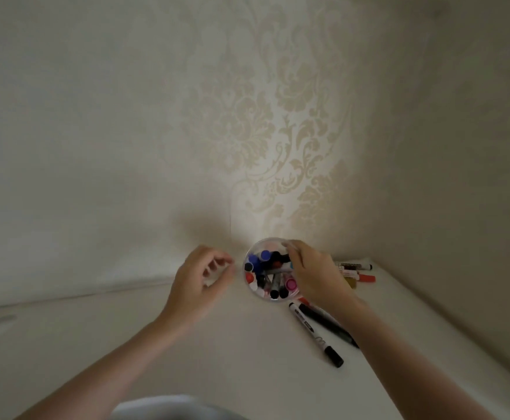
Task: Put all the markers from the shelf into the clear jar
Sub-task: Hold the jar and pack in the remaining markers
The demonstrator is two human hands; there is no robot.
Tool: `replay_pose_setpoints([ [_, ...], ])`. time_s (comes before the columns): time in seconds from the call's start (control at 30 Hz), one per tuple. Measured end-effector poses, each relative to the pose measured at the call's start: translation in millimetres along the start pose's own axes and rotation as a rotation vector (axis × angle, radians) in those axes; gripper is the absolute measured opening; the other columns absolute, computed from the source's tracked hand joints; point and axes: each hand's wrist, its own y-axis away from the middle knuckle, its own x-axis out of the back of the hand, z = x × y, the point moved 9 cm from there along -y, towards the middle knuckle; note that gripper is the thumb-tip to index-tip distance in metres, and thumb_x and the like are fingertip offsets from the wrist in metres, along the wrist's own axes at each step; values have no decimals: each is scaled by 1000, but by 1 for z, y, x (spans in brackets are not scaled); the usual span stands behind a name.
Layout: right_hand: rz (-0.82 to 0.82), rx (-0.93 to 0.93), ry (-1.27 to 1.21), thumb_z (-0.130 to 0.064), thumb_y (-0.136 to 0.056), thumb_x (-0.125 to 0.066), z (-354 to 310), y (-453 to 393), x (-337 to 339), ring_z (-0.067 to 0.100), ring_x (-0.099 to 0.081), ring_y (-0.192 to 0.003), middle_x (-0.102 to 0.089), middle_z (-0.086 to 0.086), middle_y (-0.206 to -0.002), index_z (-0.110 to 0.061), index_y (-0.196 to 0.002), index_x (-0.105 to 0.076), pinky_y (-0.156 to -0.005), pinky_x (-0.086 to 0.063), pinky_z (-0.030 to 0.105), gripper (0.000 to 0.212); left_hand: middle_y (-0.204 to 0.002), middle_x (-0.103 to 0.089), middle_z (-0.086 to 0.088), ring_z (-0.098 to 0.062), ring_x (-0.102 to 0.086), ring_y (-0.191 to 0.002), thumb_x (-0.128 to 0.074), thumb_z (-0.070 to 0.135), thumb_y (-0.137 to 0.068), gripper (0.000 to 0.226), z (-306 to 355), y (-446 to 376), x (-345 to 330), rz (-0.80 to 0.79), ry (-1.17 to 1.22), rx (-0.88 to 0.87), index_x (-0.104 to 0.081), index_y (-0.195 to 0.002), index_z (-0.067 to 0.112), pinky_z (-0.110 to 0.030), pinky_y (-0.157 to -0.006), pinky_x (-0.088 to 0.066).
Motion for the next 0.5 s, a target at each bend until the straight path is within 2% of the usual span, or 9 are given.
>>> replay_pose_setpoints([
  [0.07, -31, 54, 75, -34, -103, -32, -13, -4, -2, 8, -57, -62, -65, -1, -83, -18, -122, -57, -53, -46, 18, 35, -100, -58, 14, -9, -59, -96, -68, 44, -83, 15, 25, -14, 6, -46, 59, -66, -65, -96, 36, -13, -79, -46],
  [0.13, -90, 127, 212, -40, -101, -36, -30, -16, 0, 18, -64, -74, -70, 3, -89, -20, -118, -62, -70, -56, 33, 36, -116, -53, 19, -1, -55, -110, -72, 52, -75, 39, 29, -23, -11, -254, 122, 63, -57, -110, 42, -14, -91, -47],
  [0.17, -133, 168, 308, -43, -100, -39, -39, -22, -1, 21, -65, -78, -71, 3, -92, -23, -116, -64, -74, -56, 37, 35, -125, -51, 20, 1, -54, -115, -75, 51, -74, 52, 25, -23, -24, -373, 137, 166, -51, -119, 42, -20, -95, -49],
  [0.23, -204, 227, 500, -48, -97, -44, -56, -29, -7, 22, -65, -80, -71, 1, -94, -31, -113, -65, -70, -53, 34, 32, -135, -50, 12, -8, -55, -121, -75, 39, -81, 68, 17, -21, -41, -522, 62, 289, -37, -137, 34, -31, -99, -51],
  [0.3, -200, 252, 572, -53, -93, -48, -66, -33, -12, 23, -66, -83, -70, 2, -95, -33, -113, -66, -67, -50, 32, 34, -127, -58, 3, -19, -60, -114, -65, 27, -90, 64, 11, -18, -49, -571, -15, 343, -31, -144, 29, -35, -94, -52],
  [0.33, -188, 229, 498, -56, -89, -52, -65, -33, -11, 21, -66, -85, -71, 1, -97, -32, -113, -67, -70, -52, 32, 36, -118, -63, 0, -22, -63, -107, -58, 22, -92, 58, 8, -16, -50, -558, -28, 369, -31, -143, 31, -34, -89, -51],
  [0.4, -156, 134, 135, -61, -81, -59, -51, -28, 1, 12, -68, -89, -72, -7, -101, -32, -114, -67, -81, -56, 33, 45, -115, -65, -2, -20, -64, -100, -46, 16, -96, 49, 3, -14, -46, -488, -29, 401, -33, -140, 34, -30, -80, -48],
  [0.47, -133, 33, -217, -71, -75, -55, -27, -13, 10, 3, -68, -94, -70, -18, -104, -36, -118, -62, -83, -57, 29, 56, -112, -68, -4, -17, -63, -93, -38, 17, -101, 40, -1, -13, -39, -406, -38, 402, -35, -140, 28, -30, -76, -45],
  [0.5, -144, 2, -323, -77, -73, -52, -15, 0, 8, 0, -65, -100, -66, -25, -107, -40, -122, -57, -81, -56, 24, 62, -100, -69, -2, -13, -61, -83, -35, 17, -102, 38, -1, -12, -36, -376, -46, 385, -36, -139, 25, -29, -70, -43],
])
